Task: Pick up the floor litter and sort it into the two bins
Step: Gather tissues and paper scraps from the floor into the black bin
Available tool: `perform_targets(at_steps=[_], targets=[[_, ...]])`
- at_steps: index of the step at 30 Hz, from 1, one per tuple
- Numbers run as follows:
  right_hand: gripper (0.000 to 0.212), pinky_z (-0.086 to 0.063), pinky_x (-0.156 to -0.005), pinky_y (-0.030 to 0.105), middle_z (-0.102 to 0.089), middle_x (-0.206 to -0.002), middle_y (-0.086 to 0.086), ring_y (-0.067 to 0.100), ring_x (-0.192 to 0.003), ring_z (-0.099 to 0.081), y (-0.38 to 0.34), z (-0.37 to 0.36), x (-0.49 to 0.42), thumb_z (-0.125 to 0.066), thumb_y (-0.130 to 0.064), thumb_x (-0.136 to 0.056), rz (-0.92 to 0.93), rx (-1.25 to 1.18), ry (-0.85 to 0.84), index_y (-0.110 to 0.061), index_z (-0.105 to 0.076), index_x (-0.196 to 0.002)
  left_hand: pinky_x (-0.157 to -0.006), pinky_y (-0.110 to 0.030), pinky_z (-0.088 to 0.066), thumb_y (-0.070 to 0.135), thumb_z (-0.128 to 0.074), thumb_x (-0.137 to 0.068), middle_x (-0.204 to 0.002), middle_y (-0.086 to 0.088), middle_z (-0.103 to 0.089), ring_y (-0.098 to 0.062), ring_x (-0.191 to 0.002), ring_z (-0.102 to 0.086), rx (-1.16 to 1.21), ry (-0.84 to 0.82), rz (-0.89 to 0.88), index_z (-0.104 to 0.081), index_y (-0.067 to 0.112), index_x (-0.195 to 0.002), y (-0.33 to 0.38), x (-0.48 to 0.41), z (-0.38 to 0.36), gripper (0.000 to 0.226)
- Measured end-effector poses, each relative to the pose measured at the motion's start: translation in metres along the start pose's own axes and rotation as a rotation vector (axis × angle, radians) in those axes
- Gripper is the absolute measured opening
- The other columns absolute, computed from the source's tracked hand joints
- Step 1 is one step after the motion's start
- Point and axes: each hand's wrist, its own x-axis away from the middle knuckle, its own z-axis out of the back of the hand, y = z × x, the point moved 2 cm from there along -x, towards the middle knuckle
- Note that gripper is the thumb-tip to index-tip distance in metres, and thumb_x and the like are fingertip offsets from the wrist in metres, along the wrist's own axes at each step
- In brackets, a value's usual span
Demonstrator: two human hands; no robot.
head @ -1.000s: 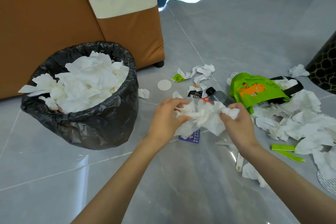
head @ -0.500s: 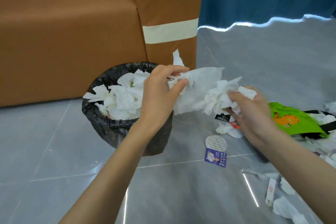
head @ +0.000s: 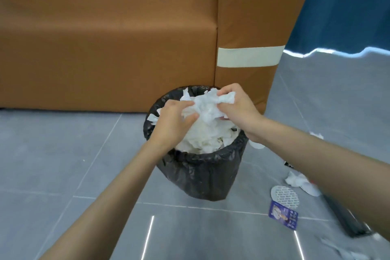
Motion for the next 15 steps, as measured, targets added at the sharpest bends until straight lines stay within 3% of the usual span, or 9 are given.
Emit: perform_targets(at_steps=[3, 6, 9, 12, 15], targets=[[0.038, -0.046, -0.090, 0.038, -0.040, -0.129, 0.006, 0.026, -0.115, -0.044, 0.007, -0.007, -0.024, -0.045, -0.007, -0.090, 0.039, 0.286, -0.100, -0.025, -0.046, -0.125, -0.114, -0.036, -0.014, 0.037, -0.034, -0.100, -0.154, -0.007, -0.014, -0.027, -0.142, -0.007, -0.215, -0.219, 0.064, -0.023, 0.018, -0.148, -0.008, -0.007, -0.014, 0.053], [0.047, -0.032, -0.105, 0.035, -0.032, -0.138, 0.009, 0.029, -0.131, -0.029, 0.016, -0.019, -0.038, -0.048, -0.009, -0.089, 0.109, 0.589, -0.235, -0.019, -0.042, -0.135, -0.118, -0.044, 0.001, 0.042, -0.023, -0.101, -0.157, -0.008, 0.018, -0.026, -0.144, 0.019, -0.376, -0.410, 0.040, 0.000, 0.013, -0.150, -0.013, -0.017, -0.032, 0.061], [0.055, -0.031, -0.110, 0.040, -0.033, -0.145, 0.008, 0.028, -0.136, -0.028, 0.030, -0.036, -0.038, -0.050, -0.015, -0.088, 0.096, 0.770, -0.442, -0.013, -0.035, -0.140, -0.118, -0.045, 0.004, 0.043, -0.028, -0.099, -0.152, -0.009, 0.030, -0.027, -0.142, 0.024, -0.425, -0.571, 0.073, 0.017, 0.013, -0.148, -0.017, -0.027, -0.050, 0.072], [0.075, -0.023, -0.116, 0.042, 0.001, -0.159, 0.002, 0.022, -0.146, -0.005, 0.046, -0.038, -0.034, -0.047, -0.019, -0.092, 0.008, 0.924, -0.540, -0.018, -0.001, -0.151, -0.118, -0.043, 0.003, 0.032, -0.039, -0.098, -0.150, -0.008, 0.035, -0.027, -0.142, 0.025, -0.532, -0.674, 0.108, 0.024, 0.013, -0.145, -0.023, -0.030, -0.063, 0.081], [0.079, -0.016, -0.118, 0.038, 0.018, -0.157, 0.003, 0.021, -0.147, 0.002, 0.056, -0.038, -0.027, -0.043, -0.017, -0.095, -0.026, 1.092, -0.614, -0.019, 0.014, -0.150, -0.119, -0.042, 0.003, 0.020, -0.038, -0.097, -0.148, -0.006, 0.039, -0.024, -0.141, 0.027, -0.562, -0.749, 0.144, 0.028, 0.014, -0.143, -0.029, -0.028, -0.073, 0.080]])
